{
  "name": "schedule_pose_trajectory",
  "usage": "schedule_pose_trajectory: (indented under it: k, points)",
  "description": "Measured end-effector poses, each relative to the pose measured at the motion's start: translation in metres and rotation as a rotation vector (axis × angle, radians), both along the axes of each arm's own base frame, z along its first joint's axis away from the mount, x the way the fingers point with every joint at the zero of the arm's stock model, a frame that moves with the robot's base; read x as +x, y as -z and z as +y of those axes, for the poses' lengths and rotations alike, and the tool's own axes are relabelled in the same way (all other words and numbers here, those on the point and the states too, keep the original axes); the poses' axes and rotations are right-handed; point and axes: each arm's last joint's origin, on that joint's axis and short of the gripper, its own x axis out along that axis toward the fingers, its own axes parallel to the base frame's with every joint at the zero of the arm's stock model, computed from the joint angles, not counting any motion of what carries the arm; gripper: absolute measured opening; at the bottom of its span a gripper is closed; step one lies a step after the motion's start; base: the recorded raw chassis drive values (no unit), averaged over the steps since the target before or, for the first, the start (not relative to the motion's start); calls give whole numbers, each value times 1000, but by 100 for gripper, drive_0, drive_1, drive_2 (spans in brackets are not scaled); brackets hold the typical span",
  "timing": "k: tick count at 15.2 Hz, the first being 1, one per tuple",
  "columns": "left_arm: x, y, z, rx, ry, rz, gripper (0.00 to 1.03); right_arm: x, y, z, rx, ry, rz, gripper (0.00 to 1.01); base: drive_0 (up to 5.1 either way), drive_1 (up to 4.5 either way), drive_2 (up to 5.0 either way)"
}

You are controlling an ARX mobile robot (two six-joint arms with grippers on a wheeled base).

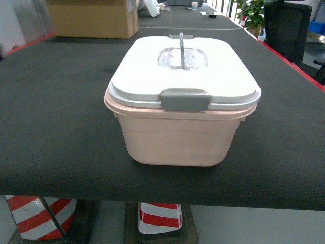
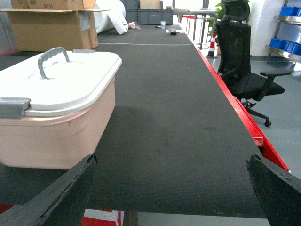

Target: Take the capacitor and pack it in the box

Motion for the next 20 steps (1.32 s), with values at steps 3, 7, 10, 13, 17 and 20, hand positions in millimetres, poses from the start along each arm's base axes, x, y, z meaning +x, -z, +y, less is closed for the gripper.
schedule_pose_trajectory:
  k: [3, 7, 10, 13, 17, 20]
  points:
    - [-23, 13, 15, 2, 7, 11, 2, 0, 0, 0, 0, 0, 0, 98, 0, 0, 0]
    - [-68, 32, 38, 1, 13, 13, 2, 0, 0, 0, 0, 0, 0, 98, 0, 0, 0]
    - [-74, 34, 47, 1, 13, 14, 2, 0, 0, 0, 0, 0, 0, 98, 0, 0, 0]
    - [-83, 41, 49, 1, 12, -17, 2, 0, 0, 0, 0, 0, 0, 98, 0, 0, 0]
    - [-95, 41, 49, 0, 14, -8, 2, 0, 0, 0, 0, 0, 0, 98, 0, 0, 0]
    - [-103, 39, 49, 0, 14, -10, 2, 0, 0, 0, 0, 0, 0, 98, 0, 0, 0]
